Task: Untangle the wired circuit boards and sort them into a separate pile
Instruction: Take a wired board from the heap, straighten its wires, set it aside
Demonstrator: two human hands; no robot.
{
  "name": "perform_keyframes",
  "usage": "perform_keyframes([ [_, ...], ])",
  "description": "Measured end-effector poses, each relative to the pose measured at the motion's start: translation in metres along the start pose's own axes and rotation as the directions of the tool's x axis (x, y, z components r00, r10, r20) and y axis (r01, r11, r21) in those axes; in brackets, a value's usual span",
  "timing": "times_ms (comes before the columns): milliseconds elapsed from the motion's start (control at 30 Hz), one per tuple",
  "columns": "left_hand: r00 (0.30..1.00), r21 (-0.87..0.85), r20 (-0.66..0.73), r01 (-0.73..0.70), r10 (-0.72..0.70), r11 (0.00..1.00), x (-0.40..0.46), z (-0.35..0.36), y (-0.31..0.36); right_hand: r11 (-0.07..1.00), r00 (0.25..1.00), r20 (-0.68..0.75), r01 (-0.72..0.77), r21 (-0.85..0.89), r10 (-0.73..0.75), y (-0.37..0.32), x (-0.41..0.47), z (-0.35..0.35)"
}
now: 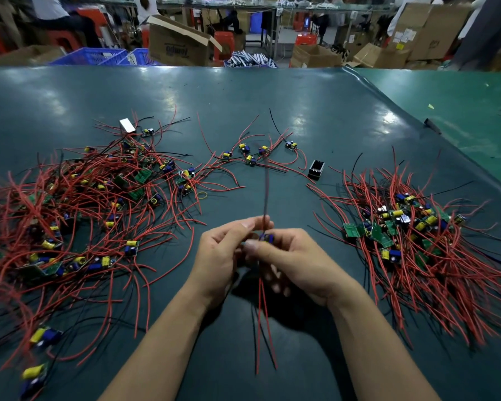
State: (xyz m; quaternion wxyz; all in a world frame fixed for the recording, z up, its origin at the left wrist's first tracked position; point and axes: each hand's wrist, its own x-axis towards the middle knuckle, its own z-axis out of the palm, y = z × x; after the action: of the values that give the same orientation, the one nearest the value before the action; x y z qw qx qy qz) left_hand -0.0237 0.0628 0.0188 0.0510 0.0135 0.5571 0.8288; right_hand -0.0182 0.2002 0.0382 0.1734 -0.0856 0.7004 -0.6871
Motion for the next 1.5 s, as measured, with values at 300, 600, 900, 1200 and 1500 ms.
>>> perform_keyframes([
  [300, 0.956, -0.157, -0.285, -0.124, 0.076, 0.980, 0.006, -0.008, 0.004, 0.646, 0.458, -0.878, 0.631, 0.430, 0.137, -0.008, 0.004, -0.042],
  [600, 0.961, -0.126, -0.260, -0.129, 0.093, 0.984, 0.004, -0.007, 0.004, 0.722, 0.647, -0.706, 0.337, 0.604, 0.289, 0.001, 0.012, -0.036],
  [900, 0.932, 0.251, -0.284, -0.154, 0.225, 0.956, 0.006, -0.007, 0.001, 0.980, 0.793, -0.607, 0.076, 0.182, 0.051, 0.006, 0.015, -0.009],
  [1200, 0.791, 0.953, -0.169, -0.021, 0.588, 0.302, 0.005, -0.044, 0.018, 0.998, 0.797, -0.601, 0.070, 0.009, -0.051, 0.015, 0.018, -0.008],
  [1500, 0.786, 0.935, -0.351, 0.326, 0.510, 0.142, 0.060, -0.085, 0.088, 0.991, 0.779, -0.616, 0.042, -0.131, -0.114, 0.024, 0.026, -0.009],
])
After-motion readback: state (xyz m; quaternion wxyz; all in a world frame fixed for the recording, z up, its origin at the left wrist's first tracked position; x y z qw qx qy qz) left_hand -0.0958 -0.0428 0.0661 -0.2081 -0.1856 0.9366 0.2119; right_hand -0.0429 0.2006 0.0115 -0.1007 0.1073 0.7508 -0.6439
